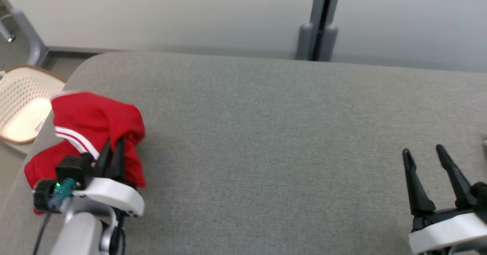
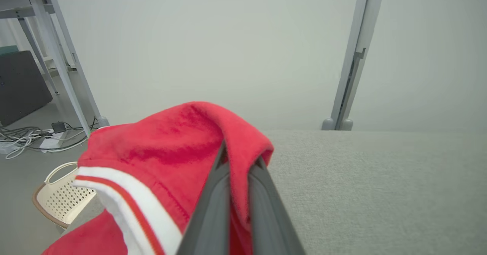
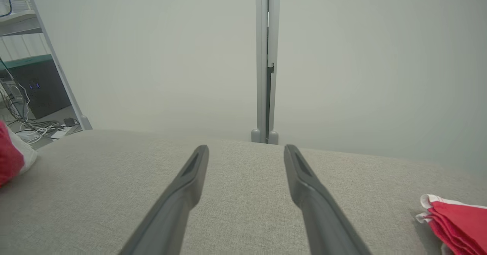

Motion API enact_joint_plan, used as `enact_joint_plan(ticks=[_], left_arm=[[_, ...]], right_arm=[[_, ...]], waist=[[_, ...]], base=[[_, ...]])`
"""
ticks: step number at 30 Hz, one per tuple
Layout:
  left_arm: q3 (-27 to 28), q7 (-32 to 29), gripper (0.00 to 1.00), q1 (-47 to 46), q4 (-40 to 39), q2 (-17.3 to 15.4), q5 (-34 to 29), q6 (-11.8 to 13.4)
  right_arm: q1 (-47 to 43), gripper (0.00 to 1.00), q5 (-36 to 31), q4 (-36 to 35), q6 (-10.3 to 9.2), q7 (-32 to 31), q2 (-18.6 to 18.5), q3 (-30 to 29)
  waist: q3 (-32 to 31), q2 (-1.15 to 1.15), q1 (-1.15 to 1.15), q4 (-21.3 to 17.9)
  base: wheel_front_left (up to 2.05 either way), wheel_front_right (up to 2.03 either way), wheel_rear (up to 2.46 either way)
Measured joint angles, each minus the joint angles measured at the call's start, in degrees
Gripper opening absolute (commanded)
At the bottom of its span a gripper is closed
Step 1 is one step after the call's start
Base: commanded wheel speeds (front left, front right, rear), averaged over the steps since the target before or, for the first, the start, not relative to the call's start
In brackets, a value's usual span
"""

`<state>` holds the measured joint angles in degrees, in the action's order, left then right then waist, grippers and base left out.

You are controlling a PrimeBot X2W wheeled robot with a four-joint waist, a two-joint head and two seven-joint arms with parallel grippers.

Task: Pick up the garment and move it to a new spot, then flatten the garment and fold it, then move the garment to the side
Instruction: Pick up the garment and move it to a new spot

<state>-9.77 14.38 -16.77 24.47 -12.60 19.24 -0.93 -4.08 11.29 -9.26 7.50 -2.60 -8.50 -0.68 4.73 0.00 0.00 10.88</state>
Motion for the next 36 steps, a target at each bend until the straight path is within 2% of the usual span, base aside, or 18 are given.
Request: enact_joint_plan(ticks=[4,11,18,23,24,25,31,36], left_arm=[[-3.76,-3.8,0.0,3.75,-5.46,1.24,-0.76,-0.23],[-11.45,-8.75,0.0,4.37,-11.44,5.23,-2.0,-2.57],[-19.87,-10.85,0.0,-1.48,-10.38,8.02,-3.48,-4.79],[-25.24,-11.41,0.0,-6.15,-5.79,8.98,-3.64,-5.89],[-25.73,-11.17,0.25,-6.67,-4.88,9.02,-3.32,-5.94],[-25.97,-10.44,0.98,-7.0,-4.1,9.09,-2.93,-6.06],[-25.42,-4.2,1.0,-8.12,-2.52,9.44,-2.2,-5.09],[-23.35,-1.29,1.0,-7.39,-4.28,9.39,-1.45,-3.34]], right_arm=[[-1.65,1.0,0.64,0.64,0.0,0.26,0.46,0.25],[-2.28,1.0,1.18,-0.02,0.0,0.34,1.08,0.97],[0.31,1.0,1.11,-0.13,0.0,1.08,1.8,1.21],[1.59,1.0,1.14,1.03,0.0,2.49,2.78,1.07],[2.05,1.0,1.14,1.19,0.0,2.85,3.03,1.13],[2.3,1.0,1.13,1.48,0.0,3.13,3.22,1.33],[3.26,1.0,0.68,3.46,0.0,4.49,3.85,1.23],[3.51,1.0,-0.1,5.06,0.0,4.9,3.74,1.4]], waist=[[-2.45,0.0,0.0,-2.67],[-2.93,0.0,0.0,-8.21],[0.44,0.0,0.0,-15.01],[4.52,0.0,0.0,-19.32],[5.28,0.0,0.0,-20.13],[5.96,0.0,0.0,-20.92],[8.64,0.0,0.0,-24.11],[7.19,0.0,0.0,-23.39]], base=[[0.0,0.0,0.0],[0.0,0.0,0.0],[0.0,0.0,0.0],[0.0,0.0,0.0],[0.0,0.0,0.0],[0.0,0.0,0.0],[0.0,0.0,0.0],[0.0,0.0,0.0]])
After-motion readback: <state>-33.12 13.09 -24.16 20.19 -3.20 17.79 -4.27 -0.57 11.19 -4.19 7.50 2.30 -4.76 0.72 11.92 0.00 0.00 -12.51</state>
